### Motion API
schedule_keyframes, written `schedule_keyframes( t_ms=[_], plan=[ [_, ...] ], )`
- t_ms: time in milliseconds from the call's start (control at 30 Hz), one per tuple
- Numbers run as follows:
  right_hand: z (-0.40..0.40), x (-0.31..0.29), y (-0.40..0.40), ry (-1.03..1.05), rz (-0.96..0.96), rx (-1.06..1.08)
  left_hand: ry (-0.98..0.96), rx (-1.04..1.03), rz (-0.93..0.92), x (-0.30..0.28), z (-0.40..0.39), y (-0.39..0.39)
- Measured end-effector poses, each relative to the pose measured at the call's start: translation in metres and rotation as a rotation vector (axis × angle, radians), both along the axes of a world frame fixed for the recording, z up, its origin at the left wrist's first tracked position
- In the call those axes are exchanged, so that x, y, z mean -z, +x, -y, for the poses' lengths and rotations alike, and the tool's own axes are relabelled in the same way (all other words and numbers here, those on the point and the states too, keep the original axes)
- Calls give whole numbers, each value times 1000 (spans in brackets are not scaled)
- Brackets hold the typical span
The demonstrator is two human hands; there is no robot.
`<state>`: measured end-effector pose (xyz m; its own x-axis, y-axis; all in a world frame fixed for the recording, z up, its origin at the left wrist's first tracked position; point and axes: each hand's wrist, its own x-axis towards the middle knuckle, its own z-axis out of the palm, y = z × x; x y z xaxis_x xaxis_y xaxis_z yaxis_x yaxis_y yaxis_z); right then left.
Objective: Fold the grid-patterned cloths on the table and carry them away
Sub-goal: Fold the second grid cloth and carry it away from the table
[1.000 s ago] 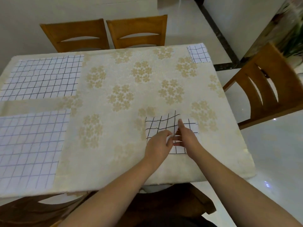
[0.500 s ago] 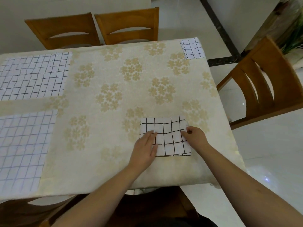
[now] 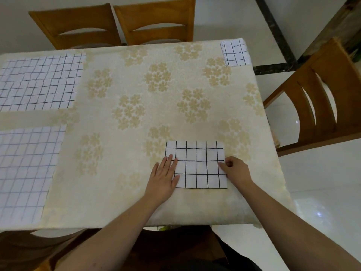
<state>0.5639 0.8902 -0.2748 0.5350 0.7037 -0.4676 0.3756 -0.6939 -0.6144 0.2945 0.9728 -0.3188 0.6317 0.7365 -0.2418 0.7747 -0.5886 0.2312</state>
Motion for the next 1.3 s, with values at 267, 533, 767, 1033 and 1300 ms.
schedule_keyframes(
  t_ms=[267,533,767,1033,1300],
  plan=[
    [1,3,-4,44,10,39,31,-2,-22,6,1,-9],
    [4,7,-8,118,99,94,44,-7,10,9,2,-10],
    [-13,16,-45,429,451,-189,147,-40,139,-10,-13,3],
    [-38,47,-94,196,591,-599,127,107,53,12,-42,18],
    [-19,58,-59,29,638,-557,141,28,-5,16,-40,15]
  ],
)
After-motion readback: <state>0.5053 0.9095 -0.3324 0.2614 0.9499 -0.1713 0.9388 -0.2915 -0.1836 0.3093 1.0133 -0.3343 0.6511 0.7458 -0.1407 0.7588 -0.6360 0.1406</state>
